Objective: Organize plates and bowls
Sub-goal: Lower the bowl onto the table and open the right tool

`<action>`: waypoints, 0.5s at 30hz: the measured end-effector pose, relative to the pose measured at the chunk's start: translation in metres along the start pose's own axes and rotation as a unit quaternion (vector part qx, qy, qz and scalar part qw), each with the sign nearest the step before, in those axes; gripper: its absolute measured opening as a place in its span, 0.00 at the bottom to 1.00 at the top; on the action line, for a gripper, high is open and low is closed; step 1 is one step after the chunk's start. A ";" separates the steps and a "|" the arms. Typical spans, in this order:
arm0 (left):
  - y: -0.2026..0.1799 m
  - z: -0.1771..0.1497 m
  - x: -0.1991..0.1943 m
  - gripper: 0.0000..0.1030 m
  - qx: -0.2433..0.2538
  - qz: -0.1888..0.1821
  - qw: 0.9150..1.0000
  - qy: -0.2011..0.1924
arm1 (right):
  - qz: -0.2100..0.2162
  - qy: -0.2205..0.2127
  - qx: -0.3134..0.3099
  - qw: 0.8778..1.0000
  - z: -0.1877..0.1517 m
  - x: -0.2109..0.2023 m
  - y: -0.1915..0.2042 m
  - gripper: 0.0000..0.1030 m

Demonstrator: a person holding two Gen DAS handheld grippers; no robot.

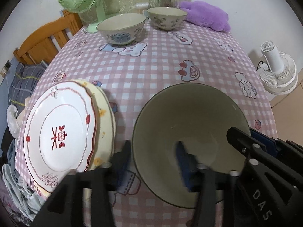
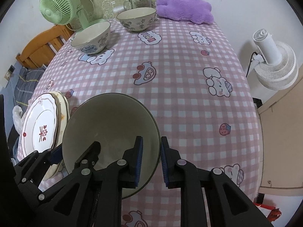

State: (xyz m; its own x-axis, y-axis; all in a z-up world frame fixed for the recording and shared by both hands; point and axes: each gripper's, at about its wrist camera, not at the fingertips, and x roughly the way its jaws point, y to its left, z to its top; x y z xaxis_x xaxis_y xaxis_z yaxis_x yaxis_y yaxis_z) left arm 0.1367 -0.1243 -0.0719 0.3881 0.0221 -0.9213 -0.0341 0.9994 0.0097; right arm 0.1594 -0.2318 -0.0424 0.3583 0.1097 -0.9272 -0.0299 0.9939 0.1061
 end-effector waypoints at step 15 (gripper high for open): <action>0.024 0.021 -0.043 0.79 -0.013 -0.013 0.999 -0.049 | 0.017 -0.041 -0.011 0.999 0.022 -0.037 0.016 0.65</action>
State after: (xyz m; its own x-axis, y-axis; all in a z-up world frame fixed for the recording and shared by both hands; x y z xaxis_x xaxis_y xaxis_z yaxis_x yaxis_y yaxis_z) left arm 0.1388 -0.1003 -0.0241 0.4779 -0.0007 -0.8784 -0.0459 0.9986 -0.0257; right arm 0.1658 -0.2199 0.0014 0.4313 0.1437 -0.8907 -0.0644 0.9896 0.1285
